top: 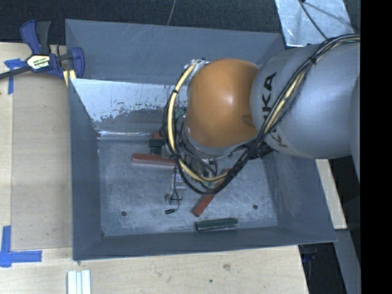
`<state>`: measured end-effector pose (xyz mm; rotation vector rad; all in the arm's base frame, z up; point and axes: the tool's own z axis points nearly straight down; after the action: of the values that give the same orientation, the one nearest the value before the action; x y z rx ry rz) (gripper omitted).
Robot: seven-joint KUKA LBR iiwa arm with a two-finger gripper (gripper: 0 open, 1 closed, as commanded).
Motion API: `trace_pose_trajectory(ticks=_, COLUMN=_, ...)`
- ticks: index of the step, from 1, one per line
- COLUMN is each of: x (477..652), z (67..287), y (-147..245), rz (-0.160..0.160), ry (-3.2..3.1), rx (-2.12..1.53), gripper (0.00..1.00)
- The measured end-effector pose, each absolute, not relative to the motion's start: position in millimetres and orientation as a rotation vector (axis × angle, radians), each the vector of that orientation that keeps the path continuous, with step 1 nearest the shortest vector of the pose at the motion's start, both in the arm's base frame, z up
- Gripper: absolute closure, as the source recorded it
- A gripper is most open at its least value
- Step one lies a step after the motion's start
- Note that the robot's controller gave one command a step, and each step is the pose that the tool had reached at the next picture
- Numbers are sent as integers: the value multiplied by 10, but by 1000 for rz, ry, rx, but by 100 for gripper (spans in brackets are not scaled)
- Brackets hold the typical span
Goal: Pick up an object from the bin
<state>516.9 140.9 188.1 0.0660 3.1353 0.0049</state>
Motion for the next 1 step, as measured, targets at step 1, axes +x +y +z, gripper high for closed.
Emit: trace_pose_trajectory(ticks=1, x=5548, z=1722, y=1227, rz=0, ry=3138, rx=-46, gripper=0)
